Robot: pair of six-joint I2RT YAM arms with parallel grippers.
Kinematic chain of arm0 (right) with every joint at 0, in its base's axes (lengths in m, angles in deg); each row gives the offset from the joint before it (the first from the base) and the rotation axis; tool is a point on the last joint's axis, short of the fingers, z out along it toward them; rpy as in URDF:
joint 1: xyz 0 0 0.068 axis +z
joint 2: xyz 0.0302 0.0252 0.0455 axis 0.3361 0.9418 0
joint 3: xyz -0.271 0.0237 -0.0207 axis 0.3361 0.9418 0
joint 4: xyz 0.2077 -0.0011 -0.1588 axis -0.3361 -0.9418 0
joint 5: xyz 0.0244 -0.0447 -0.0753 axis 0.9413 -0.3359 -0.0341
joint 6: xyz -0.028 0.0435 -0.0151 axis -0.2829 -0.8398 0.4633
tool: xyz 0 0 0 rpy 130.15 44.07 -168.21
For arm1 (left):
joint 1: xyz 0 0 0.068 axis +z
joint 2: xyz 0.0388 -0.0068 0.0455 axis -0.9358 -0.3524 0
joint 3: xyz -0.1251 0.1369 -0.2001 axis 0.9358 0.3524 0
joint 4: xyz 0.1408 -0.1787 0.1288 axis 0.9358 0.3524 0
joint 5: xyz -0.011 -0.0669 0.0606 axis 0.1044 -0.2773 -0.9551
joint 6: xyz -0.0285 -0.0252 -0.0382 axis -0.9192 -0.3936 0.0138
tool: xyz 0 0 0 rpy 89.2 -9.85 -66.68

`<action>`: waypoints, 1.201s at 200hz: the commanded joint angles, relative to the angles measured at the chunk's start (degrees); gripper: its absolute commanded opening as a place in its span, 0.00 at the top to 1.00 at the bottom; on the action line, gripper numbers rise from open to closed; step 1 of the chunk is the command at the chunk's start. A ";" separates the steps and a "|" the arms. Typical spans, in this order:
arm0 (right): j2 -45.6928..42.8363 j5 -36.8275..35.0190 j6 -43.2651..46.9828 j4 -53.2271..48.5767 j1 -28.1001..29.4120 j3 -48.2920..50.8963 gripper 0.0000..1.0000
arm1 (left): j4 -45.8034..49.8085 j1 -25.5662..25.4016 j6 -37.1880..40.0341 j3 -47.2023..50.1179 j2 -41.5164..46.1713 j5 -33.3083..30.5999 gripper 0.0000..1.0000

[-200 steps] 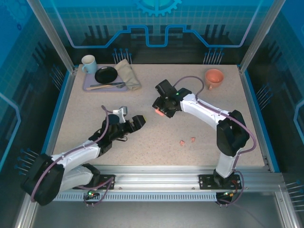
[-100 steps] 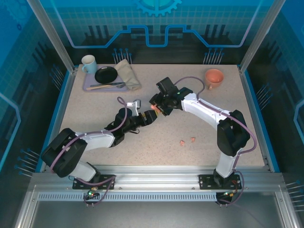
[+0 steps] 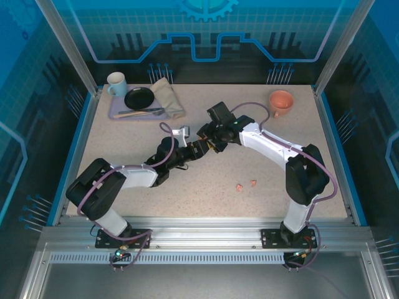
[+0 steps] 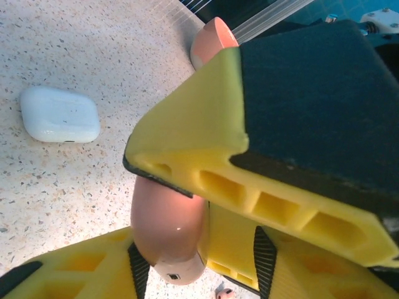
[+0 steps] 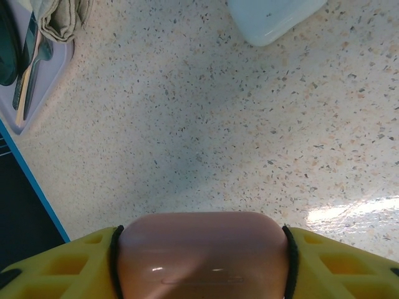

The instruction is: Insert wireless bluetooth earbuds into charging case

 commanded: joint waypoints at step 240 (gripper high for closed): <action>-4.39 2.92 -0.94 3.05 -1.58 1.93 0.34 | 0.12 -0.30 2.63 -4.15 -0.37 -1.27 0.94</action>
